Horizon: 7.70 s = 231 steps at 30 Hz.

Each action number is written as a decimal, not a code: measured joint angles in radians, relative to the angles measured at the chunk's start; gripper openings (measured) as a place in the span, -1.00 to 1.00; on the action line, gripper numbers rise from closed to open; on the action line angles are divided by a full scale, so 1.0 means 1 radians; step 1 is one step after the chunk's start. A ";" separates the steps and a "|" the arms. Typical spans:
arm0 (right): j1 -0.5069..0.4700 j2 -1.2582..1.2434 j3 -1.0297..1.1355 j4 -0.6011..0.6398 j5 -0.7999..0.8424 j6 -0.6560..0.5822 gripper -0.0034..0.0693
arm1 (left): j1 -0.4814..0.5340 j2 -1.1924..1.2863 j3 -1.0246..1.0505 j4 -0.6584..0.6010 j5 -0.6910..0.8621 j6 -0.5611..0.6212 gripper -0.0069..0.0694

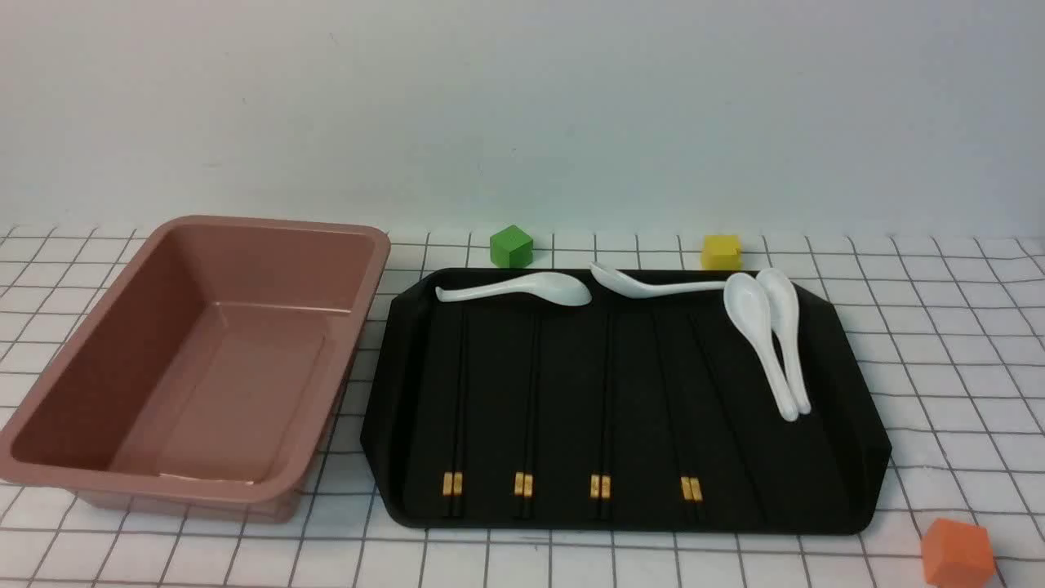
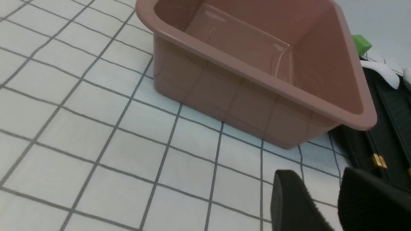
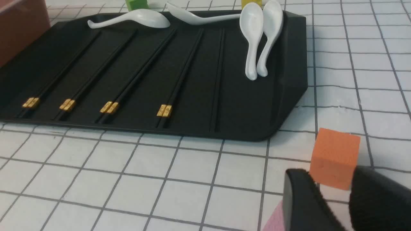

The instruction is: On white black tablecloth take chopsticks from black tray and put them in box.

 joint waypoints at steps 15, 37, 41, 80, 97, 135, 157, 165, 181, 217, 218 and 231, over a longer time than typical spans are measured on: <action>0.000 0.000 0.000 0.000 0.000 0.000 -0.25 | 0.000 0.000 0.000 0.000 0.000 0.000 -0.19; 0.000 0.000 0.000 0.000 0.000 0.000 -0.25 | 0.000 0.000 0.000 -0.011 -0.009 -0.017 -0.19; 0.000 0.000 0.000 0.000 0.000 0.000 -0.25 | 0.000 0.000 0.000 -0.170 -0.013 -0.157 -0.19; 0.000 0.000 0.000 0.000 0.000 0.000 -0.25 | 0.005 0.873 -0.804 -0.338 0.762 0.126 -0.85; 0.000 0.000 0.000 0.000 0.000 0.000 -0.25 | -0.428 1.756 -1.288 -0.153 0.653 -0.018 -0.71; 0.000 0.000 0.000 0.000 0.000 0.000 -0.25 | -0.493 2.184 -1.665 0.064 0.621 -0.181 -0.52; 0.000 0.000 0.000 0.000 0.000 0.000 -0.25 | -0.006 1.667 -1.608 -0.069 0.845 0.225 -0.51; 0.000 0.000 0.000 0.000 0.000 0.000 -0.25 | 0.150 1.677 -1.387 -0.218 0.689 0.468 -0.51; 0.000 0.000 0.000 0.000 0.000 0.000 -0.25 | 0.151 1.836 -1.331 -0.184 0.501 0.532 -0.47; 0.000 0.000 0.000 0.000 0.000 0.000 -0.25 | 0.151 0.471 -0.542 -0.631 0.233 0.715 -0.85; 0.000 0.000 0.000 0.000 0.000 0.000 -0.25 | 0.151 0.393 -0.494 -0.649 0.196 0.718 -0.85; 0.000 0.000 0.000 0.000 0.000 0.000 -0.25 | 0.151 0.021 -0.258 -0.733 0.018 0.723 -0.85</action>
